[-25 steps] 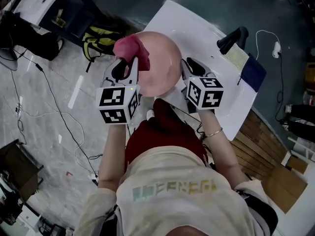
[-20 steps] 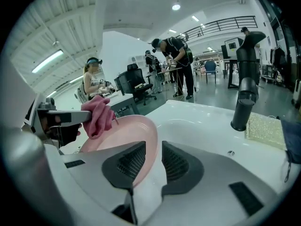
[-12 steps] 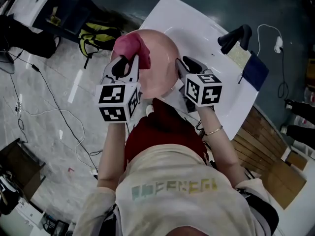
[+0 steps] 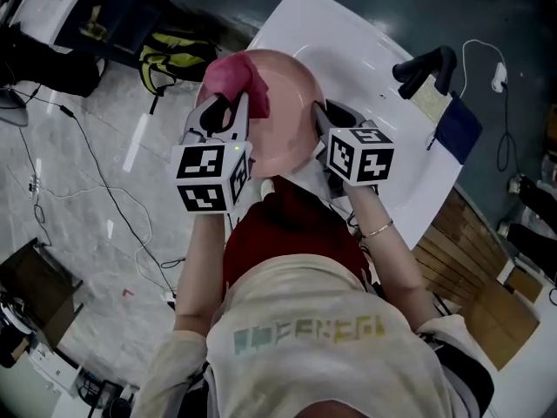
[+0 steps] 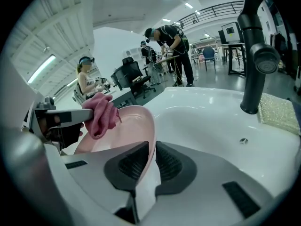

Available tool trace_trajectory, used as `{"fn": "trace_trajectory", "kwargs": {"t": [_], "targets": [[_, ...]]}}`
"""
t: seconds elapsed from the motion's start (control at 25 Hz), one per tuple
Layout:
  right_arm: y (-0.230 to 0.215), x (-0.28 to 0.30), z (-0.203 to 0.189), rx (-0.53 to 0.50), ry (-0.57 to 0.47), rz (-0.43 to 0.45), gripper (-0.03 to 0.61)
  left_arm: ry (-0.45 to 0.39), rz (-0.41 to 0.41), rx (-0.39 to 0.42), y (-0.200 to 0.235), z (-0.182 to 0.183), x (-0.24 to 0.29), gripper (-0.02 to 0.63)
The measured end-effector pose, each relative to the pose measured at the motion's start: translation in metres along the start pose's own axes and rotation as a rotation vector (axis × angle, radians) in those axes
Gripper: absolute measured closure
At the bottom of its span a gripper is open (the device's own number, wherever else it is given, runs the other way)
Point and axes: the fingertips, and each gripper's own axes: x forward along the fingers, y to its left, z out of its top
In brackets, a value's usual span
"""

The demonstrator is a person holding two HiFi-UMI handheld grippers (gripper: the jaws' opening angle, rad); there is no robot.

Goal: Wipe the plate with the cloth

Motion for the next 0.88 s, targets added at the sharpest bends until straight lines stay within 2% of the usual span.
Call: {"fn": "trace_trajectory", "kwargs": {"t": [0.32, 0.64, 0.88], "targets": [[-0.003, 0.003, 0.005, 0.033, -0.03, -0.029, 0.518, 0.018, 0.001, 0.023, -0.001, 0.006, 0.006, 0.546], [-0.001, 0.001, 0.006, 0.024, -0.02, -0.039, 0.518, 0.012, -0.094, 0.124, -0.045, 0.026, 0.026, 0.546], [0.0, 0.001, 0.008, 0.021, -0.026, -0.047, 0.519, 0.059, -0.152, 0.207, -0.079, 0.021, 0.051, 0.546]]}}
